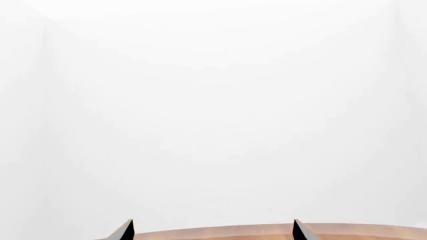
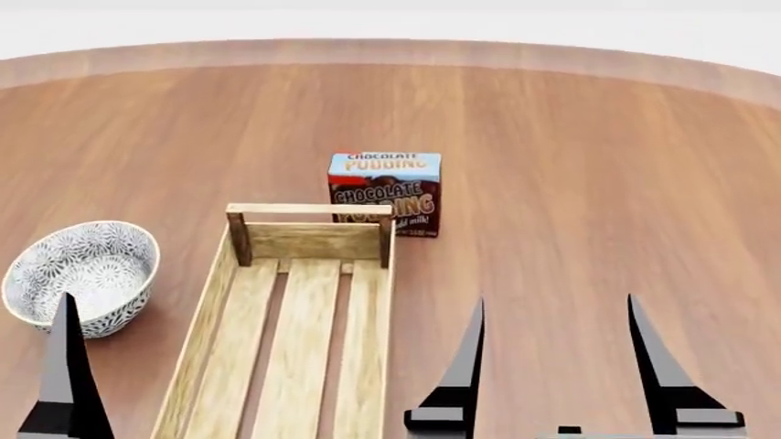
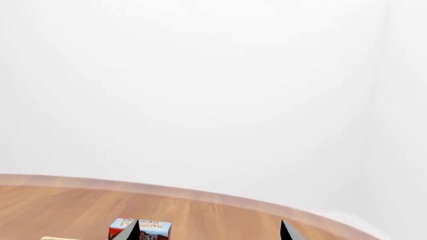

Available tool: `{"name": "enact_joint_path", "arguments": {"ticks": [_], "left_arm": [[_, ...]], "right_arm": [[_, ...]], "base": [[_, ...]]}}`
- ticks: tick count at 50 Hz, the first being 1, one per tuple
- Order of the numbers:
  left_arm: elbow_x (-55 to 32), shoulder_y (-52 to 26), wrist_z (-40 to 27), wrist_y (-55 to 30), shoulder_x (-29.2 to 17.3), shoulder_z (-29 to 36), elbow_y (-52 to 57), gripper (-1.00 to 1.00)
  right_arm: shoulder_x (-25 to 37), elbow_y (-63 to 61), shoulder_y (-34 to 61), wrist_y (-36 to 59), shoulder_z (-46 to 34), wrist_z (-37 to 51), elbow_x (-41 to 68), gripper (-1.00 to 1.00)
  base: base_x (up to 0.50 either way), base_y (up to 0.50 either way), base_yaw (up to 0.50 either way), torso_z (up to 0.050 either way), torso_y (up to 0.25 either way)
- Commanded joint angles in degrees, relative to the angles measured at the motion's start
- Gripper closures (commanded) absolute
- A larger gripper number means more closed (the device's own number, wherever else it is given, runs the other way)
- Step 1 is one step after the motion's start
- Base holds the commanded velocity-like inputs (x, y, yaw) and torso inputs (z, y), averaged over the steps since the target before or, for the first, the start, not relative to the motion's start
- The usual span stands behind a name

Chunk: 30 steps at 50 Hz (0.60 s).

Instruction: Pick up the bowl on the left and put it in the tray.

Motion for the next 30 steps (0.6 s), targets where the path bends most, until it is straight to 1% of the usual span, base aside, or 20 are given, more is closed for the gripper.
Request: {"name": "enact_joint_path", "arguments": {"ticks": [1,12,13,16,18,20,30], "left_arm": [[-0.31,0.13,-0.53,0.20,-0.43,0.18,0.18,-1.00],[-1.00,-0.08,-1.10,-1.32,-0.76,0.17,1.73,-1.00],[-0.94,0.05,-1.15,-1.00,-0.80,0.23,1.51,-1.00],[-1.12,-0.02,-1.26,-1.14,-0.89,0.26,1.64,-1.00],[-1.26,0.09,-1.32,-0.86,-0.92,0.24,1.48,-1.00],[-1.59,-0.05,-1.34,-0.89,-0.92,0.17,1.52,-1.00],[-1.92,-0.15,-1.64,-0.31,-1.17,0.45,0.93,-1.00]], "right_arm": [[0.36,-0.08,-0.01,0.15,-0.14,0.54,0.34,-1.00],[0.44,-0.42,-0.07,0.21,0.15,1.35,0.71,-1.00],[0.55,-0.34,-0.34,-1.11,0.06,1.63,0.38,-1.00],[0.64,-0.81,-0.57,-0.91,0.23,1.72,0.73,-1.00],[1.95,-1.18,0.25,2.19,-2.14,2.33,-2.57,-1.00],[1.66,-0.95,0.10,1.43,-1.74,2.27,-1.76,-1.00],[2.26,-0.85,0.38,1.74,-2.26,2.53,-1.65,-1.00]], "base": [[0.50,0.00,0.00,0.000,0.000],[0.50,0.00,0.00,0.000,0.001],[0.03,0.00,0.00,0.000,0.000],[0.00,0.00,0.00,0.000,0.000],[0.00,0.00,0.00,0.000,0.000],[0.00,0.11,0.00,0.000,0.000],[0.00,0.49,0.00,0.000,0.000]]}}
